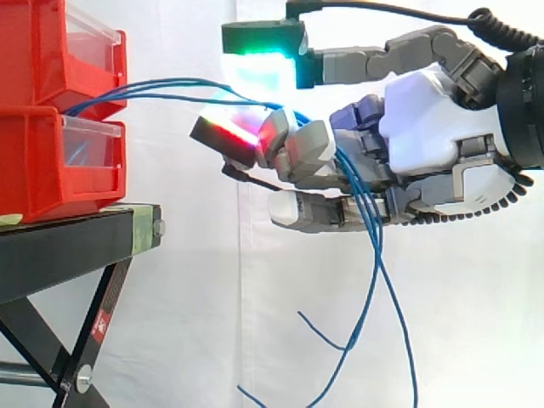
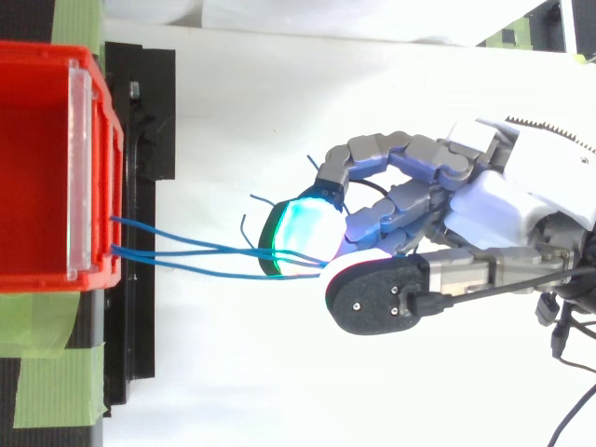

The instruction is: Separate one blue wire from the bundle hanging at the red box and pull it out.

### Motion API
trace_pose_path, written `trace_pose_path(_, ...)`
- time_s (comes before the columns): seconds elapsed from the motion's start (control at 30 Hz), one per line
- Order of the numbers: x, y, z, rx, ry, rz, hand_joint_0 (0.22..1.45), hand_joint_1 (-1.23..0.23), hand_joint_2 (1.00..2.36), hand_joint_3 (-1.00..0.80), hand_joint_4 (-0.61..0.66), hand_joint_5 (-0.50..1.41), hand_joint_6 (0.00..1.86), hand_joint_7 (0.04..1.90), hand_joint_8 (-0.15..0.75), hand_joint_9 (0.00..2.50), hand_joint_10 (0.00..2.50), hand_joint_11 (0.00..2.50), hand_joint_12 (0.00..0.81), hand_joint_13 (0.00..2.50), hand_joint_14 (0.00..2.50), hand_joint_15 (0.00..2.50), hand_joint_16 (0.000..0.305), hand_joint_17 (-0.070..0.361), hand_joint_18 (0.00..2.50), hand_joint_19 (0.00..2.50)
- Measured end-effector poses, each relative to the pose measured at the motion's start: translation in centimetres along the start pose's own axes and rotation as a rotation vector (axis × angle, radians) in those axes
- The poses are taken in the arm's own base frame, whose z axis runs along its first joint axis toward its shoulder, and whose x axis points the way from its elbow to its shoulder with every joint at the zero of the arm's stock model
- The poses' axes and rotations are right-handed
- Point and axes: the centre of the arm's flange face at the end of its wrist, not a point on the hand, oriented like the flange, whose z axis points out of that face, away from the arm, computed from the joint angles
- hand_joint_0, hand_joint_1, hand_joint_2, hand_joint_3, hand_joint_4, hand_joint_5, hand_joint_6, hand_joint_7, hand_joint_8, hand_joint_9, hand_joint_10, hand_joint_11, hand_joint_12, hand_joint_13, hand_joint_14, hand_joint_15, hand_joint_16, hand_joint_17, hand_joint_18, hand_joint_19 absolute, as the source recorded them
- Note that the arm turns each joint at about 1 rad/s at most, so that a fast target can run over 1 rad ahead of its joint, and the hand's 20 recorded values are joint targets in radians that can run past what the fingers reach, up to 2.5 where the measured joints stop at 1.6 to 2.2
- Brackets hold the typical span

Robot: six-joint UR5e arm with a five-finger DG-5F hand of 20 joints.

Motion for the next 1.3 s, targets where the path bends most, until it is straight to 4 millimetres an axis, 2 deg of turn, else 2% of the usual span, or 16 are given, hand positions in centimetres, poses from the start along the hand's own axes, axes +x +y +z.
trace_pose_path(0.17, 0.01, 0.01, -0.01, 0.000, 0.000, 0.000, 0.66, -0.70, 1.03, -0.17, 0.21, -0.25, 0.87, 1.00, 0.301, 0.90, 0.00, 1.65, 0.293, 1.29, 0.01, 1.50, 0.044, 0.099, 0.75, 0.69)
trace_pose_path(0.43, 0.03, 0.01, -0.01, -0.001, 0.001, 0.001, 0.63, -0.57, 1.02, -0.09, 0.23, -0.24, 0.88, 0.97, 0.327, 0.96, 0.01, 1.62, 0.328, 1.33, 0.01, 1.50, 0.049, 0.111, 0.79, 0.70)
trace_pose_path(0.67, 0.05, 0.02, 0.01, -0.002, 0.001, 0.003, 0.62, -0.56, 1.01, -0.07, 0.24, -0.23, 0.88, 0.97, 0.342, 0.97, 0.04, 1.60, 0.347, 1.34, 0.01, 1.49, 0.052, 0.117, 0.81, 0.69)
trace_pose_path(1.3, 0.15, 0.05, 0.06, -0.006, 0.005, -0.031, 0.65, -0.60, 1.02, -0.03, 0.22, -0.23, 0.88, 0.93, 0.322, 0.98, 0.01, 1.62, 0.318, 1.33, 0.01, 1.50, 0.048, 0.109, 0.78, 0.66)
